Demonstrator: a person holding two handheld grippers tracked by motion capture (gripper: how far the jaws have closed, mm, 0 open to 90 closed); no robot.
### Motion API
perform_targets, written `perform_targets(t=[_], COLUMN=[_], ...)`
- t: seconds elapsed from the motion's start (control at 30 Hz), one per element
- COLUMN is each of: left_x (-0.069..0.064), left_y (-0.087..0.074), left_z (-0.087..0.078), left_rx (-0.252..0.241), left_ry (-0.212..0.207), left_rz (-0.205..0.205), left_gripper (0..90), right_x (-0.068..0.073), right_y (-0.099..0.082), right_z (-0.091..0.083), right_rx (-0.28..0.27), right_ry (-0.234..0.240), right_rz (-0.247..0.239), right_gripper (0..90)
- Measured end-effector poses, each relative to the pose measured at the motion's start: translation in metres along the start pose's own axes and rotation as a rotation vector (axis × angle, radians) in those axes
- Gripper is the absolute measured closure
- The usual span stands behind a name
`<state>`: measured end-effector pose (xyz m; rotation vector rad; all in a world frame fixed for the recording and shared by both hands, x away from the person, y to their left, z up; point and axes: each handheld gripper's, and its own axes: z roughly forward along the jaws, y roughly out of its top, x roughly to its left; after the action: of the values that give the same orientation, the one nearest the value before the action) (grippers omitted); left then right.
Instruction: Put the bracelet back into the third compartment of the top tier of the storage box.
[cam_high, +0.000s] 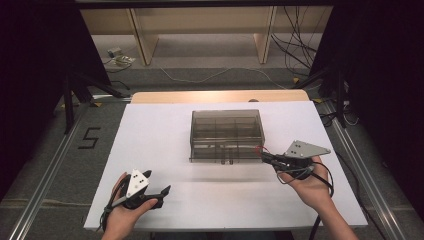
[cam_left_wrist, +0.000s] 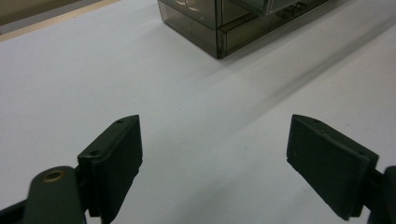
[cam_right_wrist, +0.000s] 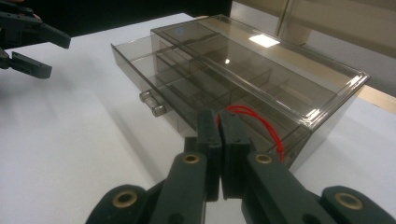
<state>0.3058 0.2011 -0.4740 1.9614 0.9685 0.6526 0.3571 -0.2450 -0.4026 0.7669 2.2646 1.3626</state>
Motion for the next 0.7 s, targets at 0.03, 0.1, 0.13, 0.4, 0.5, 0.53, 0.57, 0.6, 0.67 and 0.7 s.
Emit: perform_targets(t=[0.03, 0.1, 0.13, 0.4, 0.5, 0.53, 0.57, 0.6, 0.67, 0.7], left_x=[0.0000, 0.0001, 0.0001, 0.0000, 0.0003, 0.0003, 0.0003, 0.0001, 0.0000, 0.0000], left_y=[0.0000, -0.0001, -0.0001, 0.0001, 0.0001, 0.0000, 0.0000, 0.0000, 0.0001, 0.0001], left_z=[-0.0001, 0.0000, -0.0001, -0.0001, -0.0001, -0.0001, -0.0001, -0.0001, -0.0002, -0.0002], left_rx=[0.000, -0.001, 0.000, -0.001, 0.000, 0.000, 0.000, -0.001, -0.002, -0.002], left_ry=[0.000, 0.000, 0.001, 0.001, 0.002, 0.002, 0.001, 0.001, 0.002, 0.002], left_rz=[0.000, -0.001, -0.001, -0.001, -0.001, -0.001, -0.001, -0.001, -0.001, -0.001], left_gripper=[18.1, 18.1, 18.1, 18.1, 18.1, 18.1, 18.1, 18.1, 18.1, 18.1], right_x=[0.0001, 0.0005, 0.0006, 0.0022, 0.0029, 0.0030, 0.0033, 0.0036, 0.0038, 0.0039], right_y=[0.0003, 0.0008, 0.0013, 0.0048, 0.0058, 0.0062, 0.0066, 0.0073, 0.0077, 0.0080], right_z=[0.0004, 0.0013, 0.0022, 0.0050, 0.0061, 0.0066, 0.0069, 0.0078, 0.0081, 0.0085], right_rx=[0.002, 0.004, 0.004, 0.002, 0.004, 0.004, 0.005, 0.003, 0.004, 0.004], right_ry=[0.001, 0.003, 0.005, 0.014, 0.016, 0.017, 0.018, 0.020, 0.021, 0.021], right_rz=[-0.001, -0.002, -0.004, -0.007, -0.011, -0.012, -0.011, -0.012, -0.012, -0.013], right_gripper=[88.4, 88.5, 88.5, 88.5, 88.5, 88.4, 88.4, 88.5, 88.4, 88.5])
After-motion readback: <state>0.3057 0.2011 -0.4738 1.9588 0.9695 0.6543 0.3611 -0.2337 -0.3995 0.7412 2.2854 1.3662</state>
